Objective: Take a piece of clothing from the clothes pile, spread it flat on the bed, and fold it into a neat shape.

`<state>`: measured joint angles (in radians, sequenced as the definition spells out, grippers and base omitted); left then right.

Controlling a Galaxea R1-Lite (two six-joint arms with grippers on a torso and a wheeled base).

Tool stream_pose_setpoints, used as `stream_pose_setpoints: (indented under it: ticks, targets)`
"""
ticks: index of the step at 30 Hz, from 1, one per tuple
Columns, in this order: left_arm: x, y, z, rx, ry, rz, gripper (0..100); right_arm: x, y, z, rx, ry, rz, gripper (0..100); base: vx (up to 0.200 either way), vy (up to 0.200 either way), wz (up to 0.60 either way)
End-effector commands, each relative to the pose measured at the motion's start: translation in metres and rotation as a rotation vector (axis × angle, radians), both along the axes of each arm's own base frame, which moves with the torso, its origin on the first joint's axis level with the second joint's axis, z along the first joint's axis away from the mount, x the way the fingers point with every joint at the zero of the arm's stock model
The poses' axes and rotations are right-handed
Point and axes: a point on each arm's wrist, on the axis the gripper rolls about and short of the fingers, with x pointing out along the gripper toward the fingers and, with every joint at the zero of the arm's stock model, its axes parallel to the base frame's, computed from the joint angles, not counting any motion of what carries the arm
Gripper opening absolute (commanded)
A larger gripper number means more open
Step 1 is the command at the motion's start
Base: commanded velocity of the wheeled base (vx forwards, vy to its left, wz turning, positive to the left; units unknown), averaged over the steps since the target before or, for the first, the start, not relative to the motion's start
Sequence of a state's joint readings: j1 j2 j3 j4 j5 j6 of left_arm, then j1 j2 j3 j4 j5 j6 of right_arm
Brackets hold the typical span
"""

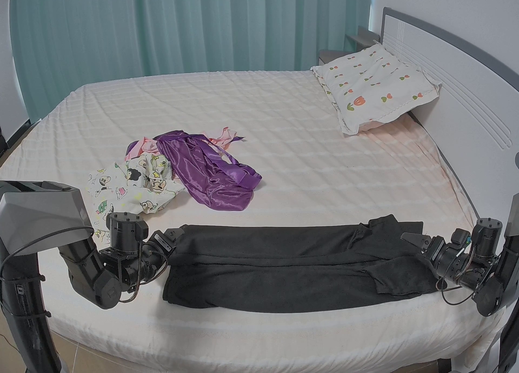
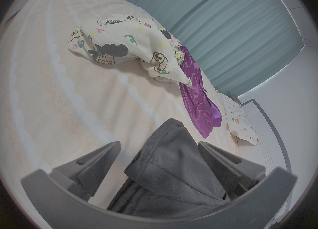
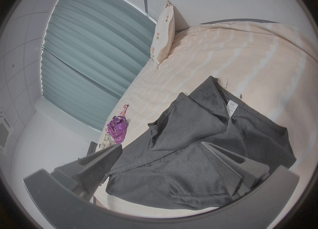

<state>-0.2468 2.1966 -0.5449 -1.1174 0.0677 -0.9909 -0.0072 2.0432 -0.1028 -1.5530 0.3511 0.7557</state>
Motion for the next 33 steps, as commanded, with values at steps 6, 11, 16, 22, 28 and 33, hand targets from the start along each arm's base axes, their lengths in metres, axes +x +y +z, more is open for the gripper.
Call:
stream_pose_setpoints:
  ticks: [6, 11, 16, 22, 28, 33]
  targets:
    - [-0.004, -0.004, 0.002, 0.013, 0.042, -0.015, 100, 0.001, 0.000, -0.005, -0.001, 0.011, 0.000, 100, 0.000, 0.000, 0.00]
    - [-0.009, -0.005, 0.012, 0.013, 0.044, -0.021, 100, 0.002, 0.000, -0.005, -0.003, 0.011, 0.001, 100, 0.000, 0.000, 0.00]
    - [-0.009, -0.011, 0.011, 0.014, 0.045, -0.038, 100, 0.002, 0.001, -0.005, -0.003, 0.011, 0.004, 100, 0.000, 0.000, 0.00]
    - [-0.008, -0.012, 0.010, 0.013, 0.045, -0.040, 100, 0.003, 0.008, -0.009, -0.019, 0.026, 0.000, 100, 0.000, 0.000, 0.00]
    - [-0.005, -0.012, 0.001, 0.019, 0.069, -0.037, 0, 0.002, 0.009, -0.007, -0.019, 0.017, -0.004, 100, 0.000, 0.000, 0.00]
    - [-0.004, -0.011, 0.004, 0.018, 0.057, -0.032, 0, 0.001, 0.009, -0.004, -0.021, 0.008, -0.010, 100, 0.000, 0.000, 0.00]
